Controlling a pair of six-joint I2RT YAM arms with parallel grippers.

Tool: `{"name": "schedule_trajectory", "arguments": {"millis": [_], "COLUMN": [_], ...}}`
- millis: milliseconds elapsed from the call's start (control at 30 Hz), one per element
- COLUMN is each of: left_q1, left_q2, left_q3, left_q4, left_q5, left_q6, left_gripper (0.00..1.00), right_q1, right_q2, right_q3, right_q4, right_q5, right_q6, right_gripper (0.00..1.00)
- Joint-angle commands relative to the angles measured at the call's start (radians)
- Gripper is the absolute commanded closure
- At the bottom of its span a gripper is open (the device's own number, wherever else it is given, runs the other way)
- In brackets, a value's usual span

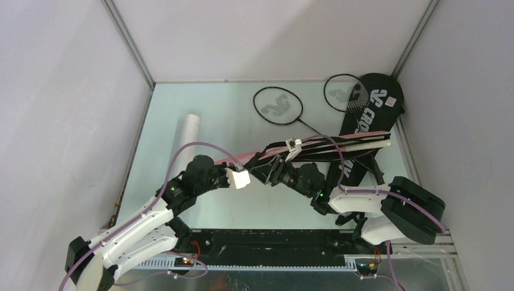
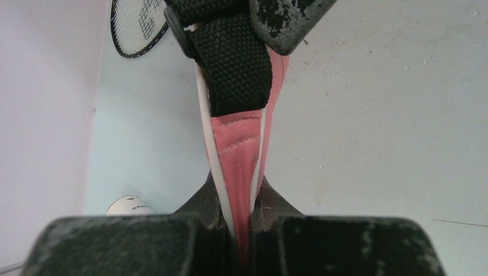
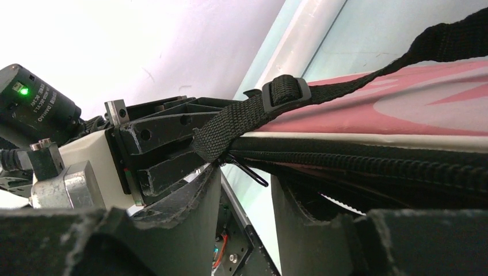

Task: Pack up the badminton gear
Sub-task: Zip the racket bag at the center of the board.

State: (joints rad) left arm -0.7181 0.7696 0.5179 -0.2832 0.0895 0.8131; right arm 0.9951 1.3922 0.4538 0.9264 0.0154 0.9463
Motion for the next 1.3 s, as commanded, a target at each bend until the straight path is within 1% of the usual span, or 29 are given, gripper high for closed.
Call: {"name": "schedule_trajectory", "arguments": {"millis": [0, 33, 100, 133, 167, 200, 233, 267, 367, 467, 533, 567, 600, 633, 667, 700, 767, 833, 867, 900, 933, 967, 1000, 1033, 1067, 1100, 1133, 1233, 1267], "left_q1": [-0.031, -0.032, -0.032, -0.031, -0.031, -0.031, -0.032, -0.032, -0.03, -0.03, -0.031, -0.03, -0.03, -0.03, -0.029, -0.029, -0.029, -0.026, -0.025, -0.024, -0.021, -0.019, -0.014, -0.011, -0.006, -0.005, 0.0, 0.013, 0.021], "left_q2": [-0.035, -0.039, -0.044, -0.046, -0.048, -0.049, -0.051, -0.051, -0.055, -0.053, -0.051, -0.05, -0.051, -0.052, -0.052, -0.051, -0.048, -0.047, -0.048, -0.049, -0.052, -0.053, -0.057, -0.059, -0.063, -0.067, -0.068, -0.07, -0.07], "left_q3": [-0.021, -0.022, -0.023, -0.023, -0.024, -0.026, -0.027, -0.028, -0.028, -0.027, -0.026, -0.026, -0.025, -0.024, -0.024, -0.024, -0.023, -0.019, -0.016, -0.015, -0.013, -0.011, -0.008, -0.006, -0.003, -0.002, 0.001, 0.008, 0.013], "left_q4": [0.025, 0.022, 0.009, 0.003, 0.0, -0.001, 0.0, 0.0, 0.008, 0.019, 0.028, 0.028, 0.027, 0.025, 0.024, 0.023, 0.019, 0.008, 0.004, -0.004, -0.008, -0.017, -0.022, -0.029, -0.038, -0.043, -0.053, -0.071, -0.078], "left_q5": [0.147, 0.15, 0.157, 0.16, 0.161, 0.16, 0.159, 0.155, 0.142, 0.127, 0.111, 0.102, 0.099, 0.096, 0.095, 0.093, 0.088, 0.081, 0.078, 0.072, 0.069, 0.062, 0.057, 0.055, 0.051, 0.05, 0.047, 0.042, 0.038], "left_q6": [-0.03, -0.026, -0.012, -0.008, -0.003, -0.001, 0.001, 0.002, 0.001, -0.004, -0.004, 0.002, 0.005, 0.008, 0.01, 0.014, 0.019, 0.032, 0.041, 0.047, 0.055, 0.058, 0.064, 0.065, 0.07, 0.074, 0.081, 0.099, 0.106], "left_gripper": [1.0, 1.0, 1.0, 1.0, 1.0, 1.0, 1.0, 1.0, 1.0, 1.0, 1.0, 1.0, 1.0, 1.0, 1.0, 1.0, 1.0, 1.0, 1.0, 1.0, 1.0, 1.0, 1.0, 1.0, 1.0, 1.0, 1.0, 1.0, 1.0], "right_q1": [-0.003, -0.004, -0.003, -0.003, -0.003, -0.004, -0.003, -0.003, -0.002, -0.001, -0.001, -0.001, -0.002, -0.001, -0.001, -0.006, -0.028, -0.076, -0.12, -0.143, -0.198, -0.227, -0.294, -0.327, -0.396, -0.434, -0.515, -0.672, -0.729], "right_q2": [0.01, 0.009, 0.006, 0.001, -0.004, -0.007, -0.015, -0.02, -0.043, -0.079, -0.127, -0.167, -0.192, -0.237, -0.259, -0.299, -0.352, -0.401, -0.431, -0.452, -0.467, -0.474, -0.487, -0.492, -0.496, -0.494, -0.483, -0.458, -0.437], "right_q3": [0.054, 0.054, 0.054, 0.054, 0.054, 0.054, 0.054, 0.054, 0.054, 0.054, 0.054, 0.055, 0.061, 0.067, 0.072, 0.075, 0.079, 0.08, 0.08, 0.08, 0.085, 0.09, 0.094, 0.096, 0.101, 0.108, 0.114, 0.156, 0.177], "right_q4": [0.031, 0.03, 0.022, 0.014, 0.011, 0.001, -0.005, -0.013, -0.032, -0.085, -0.19, -0.296, -0.353, -0.479, -0.528, -0.624, -0.746, -0.86, -0.891, -0.979, -1.017, -1.094, -1.124, -1.173, -1.194, -1.231, -1.271, -1.3, -1.333], "right_q5": [0.092, 0.095, 0.102, 0.107, 0.109, 0.112, 0.113, 0.109, 0.095, 0.082, 0.104, 0.122, 0.17, 0.23, 0.258, 0.31, 0.37, 0.4, 0.405, 0.418, 0.422, 0.435, 0.44, 0.444, 0.449, 0.463, 0.466, 0.463, 0.468], "right_q6": [0.035, 0.037, 0.041, 0.041, 0.039, 0.037, 0.035, 0.028, 0.001, -0.071, -0.13, -0.155, -0.206, -0.229, -0.278, -0.299, -0.348, -0.374, -0.38, -0.382, -0.388, -0.392, -0.401, -0.415, -0.424, -0.45, -0.453, -0.487, -0.486], "right_gripper": [0.63, 0.64, 0.74, 0.77, 0.83, 0.88, 0.97, 1.0, 1.0, 1.0, 1.0, 1.0, 1.0, 1.0, 1.0, 1.0, 1.0, 1.0, 1.0, 1.0, 1.0, 1.0, 1.0, 1.0, 1.0, 1.0, 1.0, 1.0, 1.0]}}
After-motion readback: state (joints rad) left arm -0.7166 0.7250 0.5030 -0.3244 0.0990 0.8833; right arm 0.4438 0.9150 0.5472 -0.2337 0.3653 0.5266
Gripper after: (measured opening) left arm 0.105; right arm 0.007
